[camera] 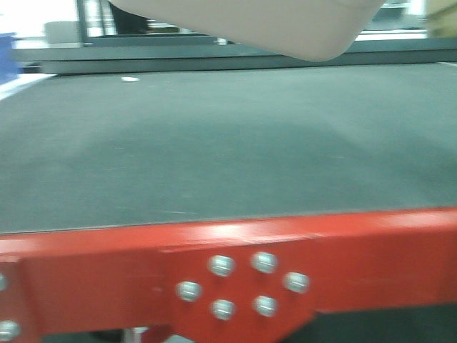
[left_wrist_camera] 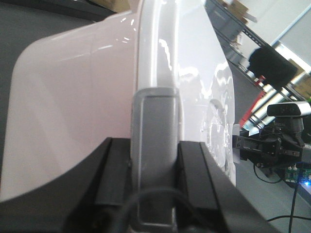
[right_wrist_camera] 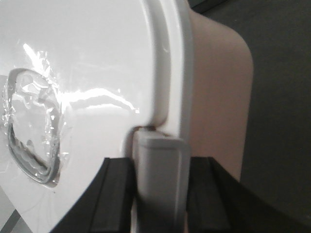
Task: Grab white bin and place on right shelf
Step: 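Hold the bin raised with both grippers while driving to the shelf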
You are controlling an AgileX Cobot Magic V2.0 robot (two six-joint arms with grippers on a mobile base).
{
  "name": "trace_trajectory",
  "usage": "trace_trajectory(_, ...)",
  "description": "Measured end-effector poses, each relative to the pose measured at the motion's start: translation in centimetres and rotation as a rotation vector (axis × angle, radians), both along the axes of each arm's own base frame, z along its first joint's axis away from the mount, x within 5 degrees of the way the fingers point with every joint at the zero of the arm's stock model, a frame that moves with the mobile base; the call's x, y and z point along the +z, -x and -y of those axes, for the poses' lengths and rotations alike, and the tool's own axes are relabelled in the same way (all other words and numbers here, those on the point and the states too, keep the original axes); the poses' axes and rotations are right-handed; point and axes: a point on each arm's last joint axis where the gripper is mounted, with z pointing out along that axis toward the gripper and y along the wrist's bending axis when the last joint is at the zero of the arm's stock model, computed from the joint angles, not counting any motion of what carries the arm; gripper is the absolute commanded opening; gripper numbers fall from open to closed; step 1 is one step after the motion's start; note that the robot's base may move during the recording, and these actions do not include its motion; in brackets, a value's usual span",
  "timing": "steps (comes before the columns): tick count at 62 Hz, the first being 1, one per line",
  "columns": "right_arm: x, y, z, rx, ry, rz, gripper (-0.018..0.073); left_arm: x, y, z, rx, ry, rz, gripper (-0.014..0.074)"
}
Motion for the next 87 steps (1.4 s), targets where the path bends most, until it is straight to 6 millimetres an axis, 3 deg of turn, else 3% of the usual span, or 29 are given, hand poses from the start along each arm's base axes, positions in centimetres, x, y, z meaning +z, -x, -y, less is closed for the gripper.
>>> trace_trajectory(87,-0.01,0.00,0.00,0.001,0.004,0.002,0.0055,-0.01,0.03,0.02,-0.004,0.000,-0.001,-0.0118)
